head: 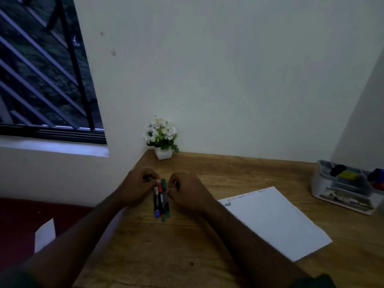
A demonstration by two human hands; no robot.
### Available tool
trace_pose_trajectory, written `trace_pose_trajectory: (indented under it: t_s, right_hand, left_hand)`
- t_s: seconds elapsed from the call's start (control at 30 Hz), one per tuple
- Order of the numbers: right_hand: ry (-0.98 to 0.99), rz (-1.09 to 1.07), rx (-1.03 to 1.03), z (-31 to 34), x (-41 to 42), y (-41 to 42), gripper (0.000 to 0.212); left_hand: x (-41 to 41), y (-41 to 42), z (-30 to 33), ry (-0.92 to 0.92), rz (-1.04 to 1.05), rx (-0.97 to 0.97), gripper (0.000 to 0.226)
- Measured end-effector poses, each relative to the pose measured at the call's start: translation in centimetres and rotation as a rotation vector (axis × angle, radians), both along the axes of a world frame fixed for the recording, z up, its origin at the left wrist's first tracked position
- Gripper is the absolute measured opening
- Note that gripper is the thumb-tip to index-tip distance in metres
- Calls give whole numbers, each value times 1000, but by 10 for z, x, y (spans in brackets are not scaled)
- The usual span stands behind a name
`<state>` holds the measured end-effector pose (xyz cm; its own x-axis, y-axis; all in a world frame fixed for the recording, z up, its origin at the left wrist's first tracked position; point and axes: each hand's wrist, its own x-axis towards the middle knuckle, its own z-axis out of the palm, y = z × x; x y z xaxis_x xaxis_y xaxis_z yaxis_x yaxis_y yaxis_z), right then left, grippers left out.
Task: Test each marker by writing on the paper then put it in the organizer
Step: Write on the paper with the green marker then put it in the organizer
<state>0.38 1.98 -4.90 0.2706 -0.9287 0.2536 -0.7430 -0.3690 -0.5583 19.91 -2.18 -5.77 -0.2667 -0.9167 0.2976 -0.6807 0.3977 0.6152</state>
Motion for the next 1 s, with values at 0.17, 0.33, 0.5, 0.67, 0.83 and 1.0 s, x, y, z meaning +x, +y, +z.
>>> trace_pose_trajectory:
  t_s: [0.17, 0.33, 0.5, 0.67, 0.83, 1.0]
  right_hand:
    - [40, -55, 82, -3, 19, -3, 9]
    - [185, -154, 130, -3, 25, -8, 31]
    - [351, -150, 89, 3, 19, -11, 30]
    - [383, -64, -57, 9, -28, -5, 25]
    - [491, -34, -321, -3, -92, 8, 40]
    - [571, -77, -253, -6, -141, 16, 24]
  left_hand:
    - [8, 9, -9, -3, 27, 45, 15]
    - [5, 7, -7, 31, 17, 38, 11]
    - [-3, 4, -5, 94, 21, -34, 16]
    - [-36, 5, -1, 199, -88, -155, 39]
    - [-93, 8, 2, 135, -334, -161, 18]
    - [-145, 7, -1, 122, -442, -97, 13]
